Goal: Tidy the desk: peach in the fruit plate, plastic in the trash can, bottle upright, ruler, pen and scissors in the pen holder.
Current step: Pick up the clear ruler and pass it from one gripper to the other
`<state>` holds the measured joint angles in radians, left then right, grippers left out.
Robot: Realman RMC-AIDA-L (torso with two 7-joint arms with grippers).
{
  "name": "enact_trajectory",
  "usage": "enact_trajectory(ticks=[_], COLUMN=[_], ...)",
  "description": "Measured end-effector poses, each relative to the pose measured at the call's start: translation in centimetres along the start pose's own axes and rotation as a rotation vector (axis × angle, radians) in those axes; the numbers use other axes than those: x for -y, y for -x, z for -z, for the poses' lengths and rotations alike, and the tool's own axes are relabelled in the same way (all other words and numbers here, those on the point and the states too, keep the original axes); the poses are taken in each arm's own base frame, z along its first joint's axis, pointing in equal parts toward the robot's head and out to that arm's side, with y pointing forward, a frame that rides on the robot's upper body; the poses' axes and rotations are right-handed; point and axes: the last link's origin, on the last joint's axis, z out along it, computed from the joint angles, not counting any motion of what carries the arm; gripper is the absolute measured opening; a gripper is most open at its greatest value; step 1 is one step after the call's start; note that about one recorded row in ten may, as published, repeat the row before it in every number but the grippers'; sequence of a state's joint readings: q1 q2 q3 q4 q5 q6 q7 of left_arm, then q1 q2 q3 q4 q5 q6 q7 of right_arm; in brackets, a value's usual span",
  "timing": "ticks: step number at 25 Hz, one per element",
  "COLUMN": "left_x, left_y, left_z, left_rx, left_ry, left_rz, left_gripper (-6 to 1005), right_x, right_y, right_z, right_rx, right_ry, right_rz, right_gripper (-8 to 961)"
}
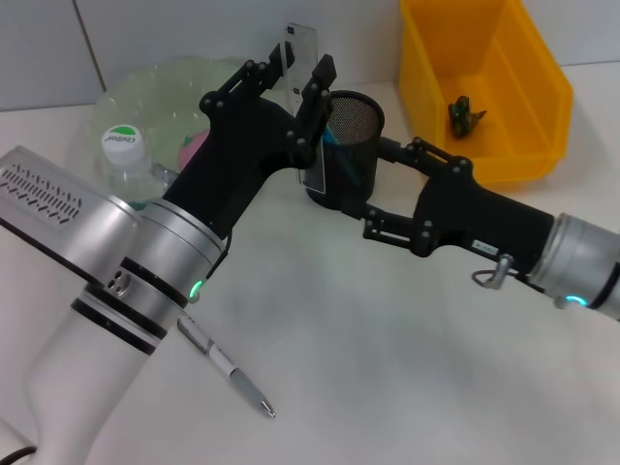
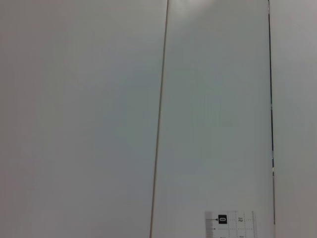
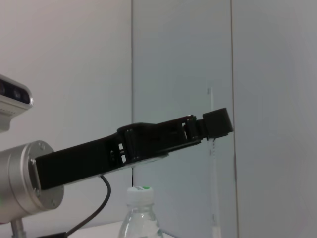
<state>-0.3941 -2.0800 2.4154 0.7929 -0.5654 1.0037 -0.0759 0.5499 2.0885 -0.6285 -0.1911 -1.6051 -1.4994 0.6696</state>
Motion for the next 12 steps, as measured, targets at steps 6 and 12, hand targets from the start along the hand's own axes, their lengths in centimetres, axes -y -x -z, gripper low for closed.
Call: enact_trajectory(ticks=[6,12], left_x=[-0.1,-0.2], left_y=[0.1,0.1], left_z=[0.1,0.1], left_rx=[0.002,0.001], left_ry=[0.0,-0.014], left_rz=[-0.003,-0.019], left_gripper=[395,396], right_x=[-0.9,-1.8], right_y=[-0.6,-1.0], right_z=[-1.5,-2.7], right_rx=[0.039,0.056], right_ry=[-0.057,-0.102], right_rz=[-0.007,-0.002], right_gripper=[737,734])
